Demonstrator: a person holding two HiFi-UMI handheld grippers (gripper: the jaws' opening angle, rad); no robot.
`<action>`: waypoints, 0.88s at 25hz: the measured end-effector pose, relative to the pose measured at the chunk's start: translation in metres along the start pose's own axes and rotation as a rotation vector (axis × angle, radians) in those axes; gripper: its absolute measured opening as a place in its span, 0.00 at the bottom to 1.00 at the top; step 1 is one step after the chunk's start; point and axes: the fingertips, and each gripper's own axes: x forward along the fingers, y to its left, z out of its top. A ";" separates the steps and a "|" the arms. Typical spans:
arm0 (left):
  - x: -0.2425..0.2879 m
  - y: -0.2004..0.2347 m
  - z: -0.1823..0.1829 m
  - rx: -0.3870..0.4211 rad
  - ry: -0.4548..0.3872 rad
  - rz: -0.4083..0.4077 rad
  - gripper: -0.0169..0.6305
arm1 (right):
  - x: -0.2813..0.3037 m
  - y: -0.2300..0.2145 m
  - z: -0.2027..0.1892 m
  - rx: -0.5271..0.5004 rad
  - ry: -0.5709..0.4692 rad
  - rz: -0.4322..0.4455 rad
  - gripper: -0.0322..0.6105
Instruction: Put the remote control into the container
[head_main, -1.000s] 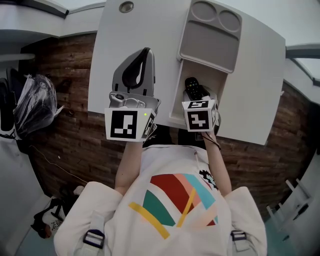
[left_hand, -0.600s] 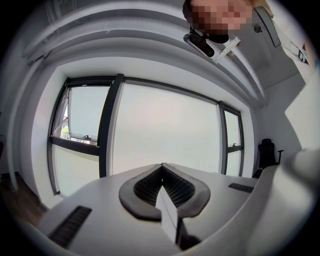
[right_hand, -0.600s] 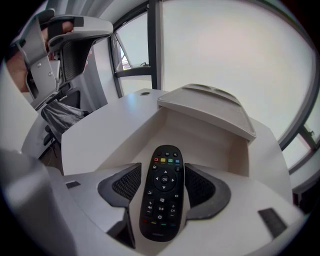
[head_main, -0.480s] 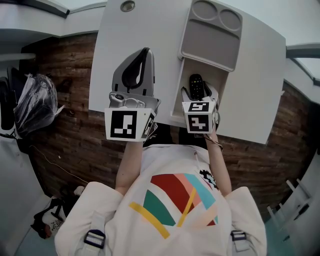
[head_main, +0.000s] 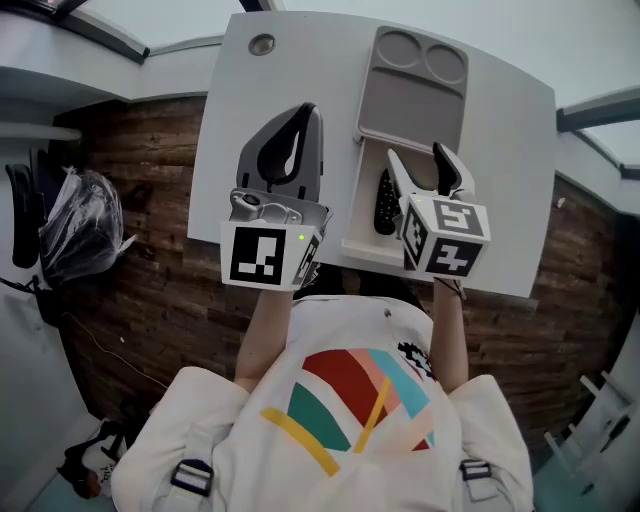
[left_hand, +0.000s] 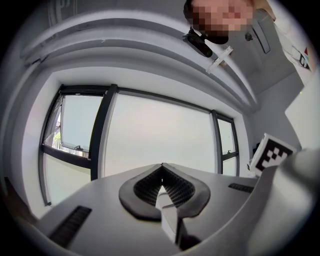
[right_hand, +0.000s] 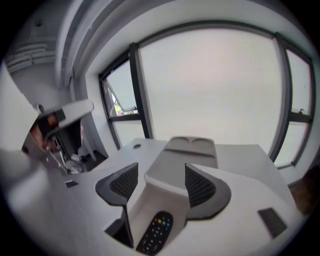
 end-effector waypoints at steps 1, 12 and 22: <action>0.002 -0.004 0.006 0.005 -0.010 -0.011 0.04 | -0.010 0.000 0.022 0.020 -0.063 0.023 0.51; 0.000 -0.035 0.085 0.082 -0.158 -0.074 0.04 | -0.150 -0.009 0.150 0.046 -0.648 0.009 0.05; -0.017 -0.045 0.144 0.140 -0.293 -0.072 0.04 | -0.214 -0.004 0.167 -0.168 -0.784 -0.111 0.05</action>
